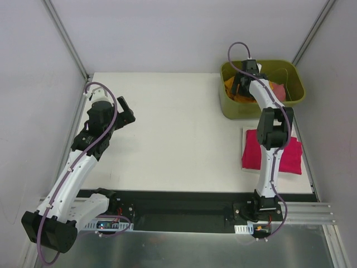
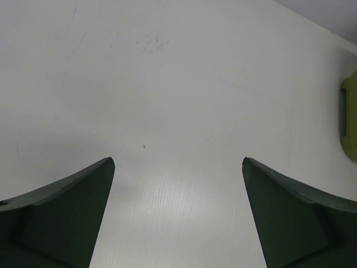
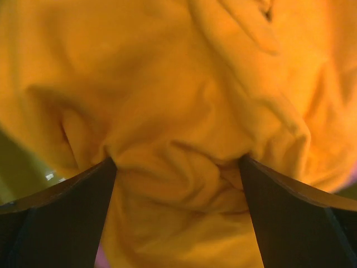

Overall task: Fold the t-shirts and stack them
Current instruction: Grab crumpled tshirt from bin with the right arm, then move the tshirt to the center of the board

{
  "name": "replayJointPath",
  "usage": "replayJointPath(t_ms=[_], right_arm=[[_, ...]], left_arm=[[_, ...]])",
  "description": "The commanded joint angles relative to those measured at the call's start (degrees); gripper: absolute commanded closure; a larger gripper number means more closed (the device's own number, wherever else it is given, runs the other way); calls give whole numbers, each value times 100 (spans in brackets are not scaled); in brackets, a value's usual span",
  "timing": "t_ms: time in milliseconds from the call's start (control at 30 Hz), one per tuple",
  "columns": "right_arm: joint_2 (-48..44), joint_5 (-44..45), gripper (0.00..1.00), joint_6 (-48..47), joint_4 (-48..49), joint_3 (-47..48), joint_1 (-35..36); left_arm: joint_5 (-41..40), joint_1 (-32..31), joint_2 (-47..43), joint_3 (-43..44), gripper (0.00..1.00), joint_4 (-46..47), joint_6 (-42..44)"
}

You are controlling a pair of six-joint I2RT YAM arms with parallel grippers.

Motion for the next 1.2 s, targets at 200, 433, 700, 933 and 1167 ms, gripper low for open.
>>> replayJointPath(t_ms=[200, 433, 700, 933, 1167], right_arm=[[619, -1076, 25, 184, -113, 743, -229], [-206, -2026, 99, 377, 890, 708, -439], [-1797, -2193, 99, 316, 2138, 341, -475], [-2729, -2553, 99, 307, 2579, -21, -466], [-3283, -3344, 99, 482, 2780, 418, -308]], left_arm=[[24, 4, 251, 263, 1, 125, 79], [33, 4, 190, 254, 1, 125, 105], [-11, 4, 14, 193, 1, 134, 61], [24, 4, -12, 210, 1, 125, 52], [120, 4, -91, 175, 1, 134, -35]])
